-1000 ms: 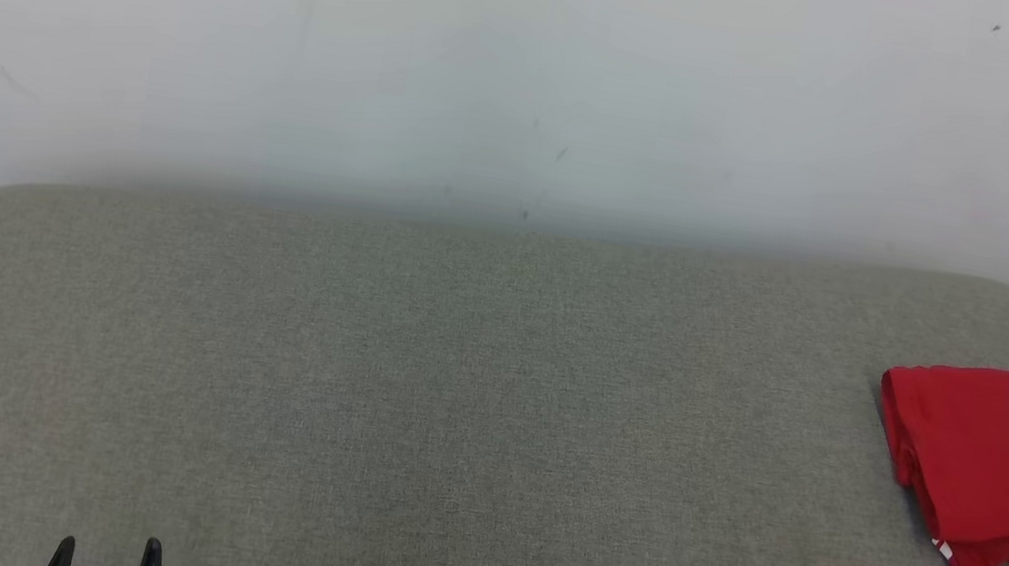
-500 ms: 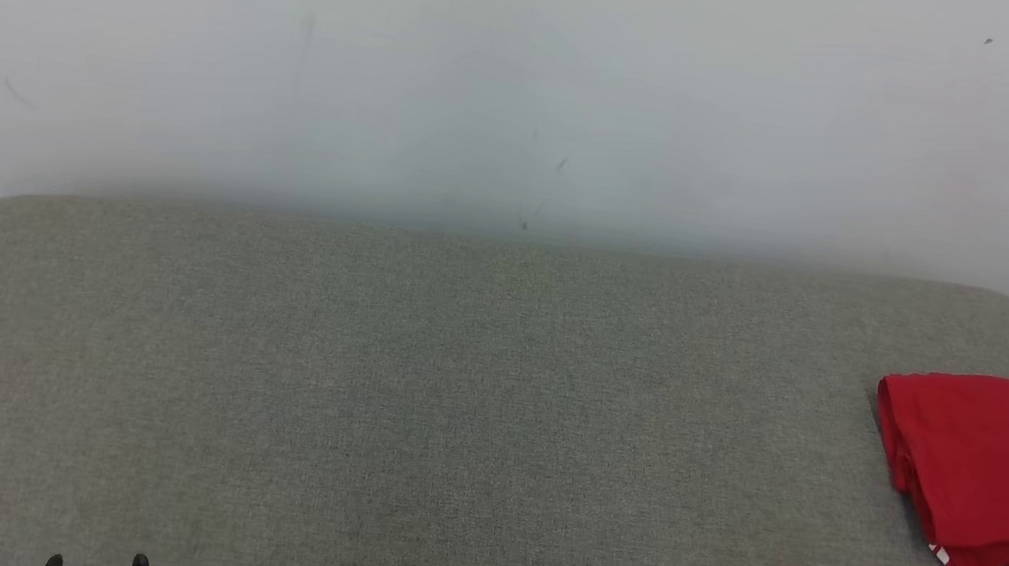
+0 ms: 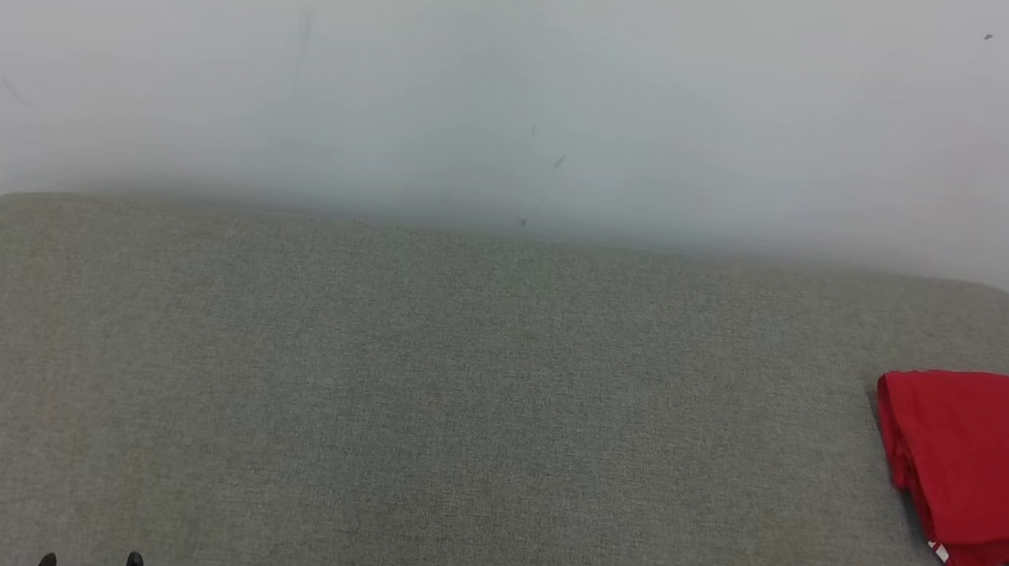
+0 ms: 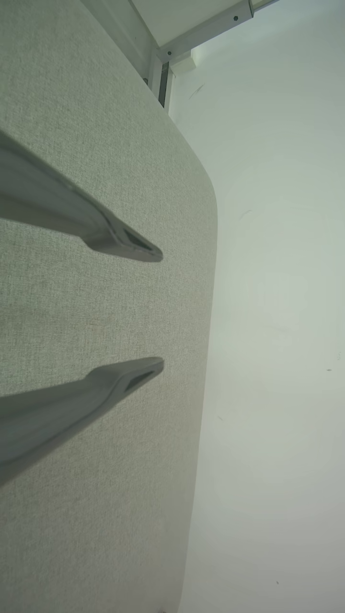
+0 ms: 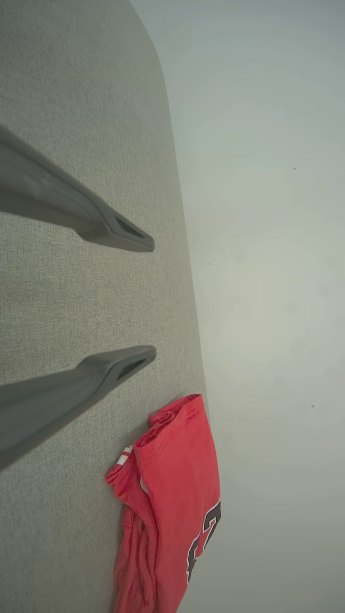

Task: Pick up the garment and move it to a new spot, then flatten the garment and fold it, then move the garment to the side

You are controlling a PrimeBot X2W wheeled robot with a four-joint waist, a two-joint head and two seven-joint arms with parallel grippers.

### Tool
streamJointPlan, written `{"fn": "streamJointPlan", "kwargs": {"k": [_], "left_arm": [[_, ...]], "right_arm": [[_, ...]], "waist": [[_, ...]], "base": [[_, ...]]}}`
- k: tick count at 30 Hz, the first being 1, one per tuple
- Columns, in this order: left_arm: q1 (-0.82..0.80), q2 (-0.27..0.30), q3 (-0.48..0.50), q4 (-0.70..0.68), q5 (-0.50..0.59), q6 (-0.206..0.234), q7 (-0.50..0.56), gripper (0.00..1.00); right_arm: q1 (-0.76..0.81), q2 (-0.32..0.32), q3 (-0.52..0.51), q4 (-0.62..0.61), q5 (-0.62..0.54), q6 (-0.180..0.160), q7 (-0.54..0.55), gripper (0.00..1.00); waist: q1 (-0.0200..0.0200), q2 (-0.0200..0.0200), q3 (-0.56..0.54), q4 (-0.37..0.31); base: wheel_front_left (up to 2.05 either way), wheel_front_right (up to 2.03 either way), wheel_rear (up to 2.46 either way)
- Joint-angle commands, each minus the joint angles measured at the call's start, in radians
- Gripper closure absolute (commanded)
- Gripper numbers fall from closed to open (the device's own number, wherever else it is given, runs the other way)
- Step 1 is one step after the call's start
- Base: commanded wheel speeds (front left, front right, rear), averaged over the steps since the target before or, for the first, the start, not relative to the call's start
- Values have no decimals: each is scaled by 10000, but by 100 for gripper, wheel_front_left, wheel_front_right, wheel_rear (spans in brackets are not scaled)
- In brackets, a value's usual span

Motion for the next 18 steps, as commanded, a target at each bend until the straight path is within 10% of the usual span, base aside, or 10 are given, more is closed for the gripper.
{"fn": "streamJointPlan", "kwargs": {"k": [1, 2, 3, 18], "left_arm": [[-6, -13, 25, -13, 76, -13, -24, 0], [-13, -13, 25, -20, 78, -10, -24, 0], [-9, 0, 4, 0, 20, 1, 1, 100], [-437, -41, 77, 655, -1957, -87, 590, 100]], "right_arm": [[20, 8, 10, -40, -7, 1, -40, 0], [15, 13, 8, -47, -8, 1, -40, 0], [-2, 1, 2, -9, 3, 0, 0, 100], [-171, 85, -168, 464, 1890, 0, 576, 100]], "waist": [[-1, -1, 5, -2], [-1, -1, 6, -2], [0, -1, 6, -3], [1, -1, 83, 31]], "base": [[0, 0, 0], [0, 0, 0], [0, 0, 0], [0, 0, 0]]}}
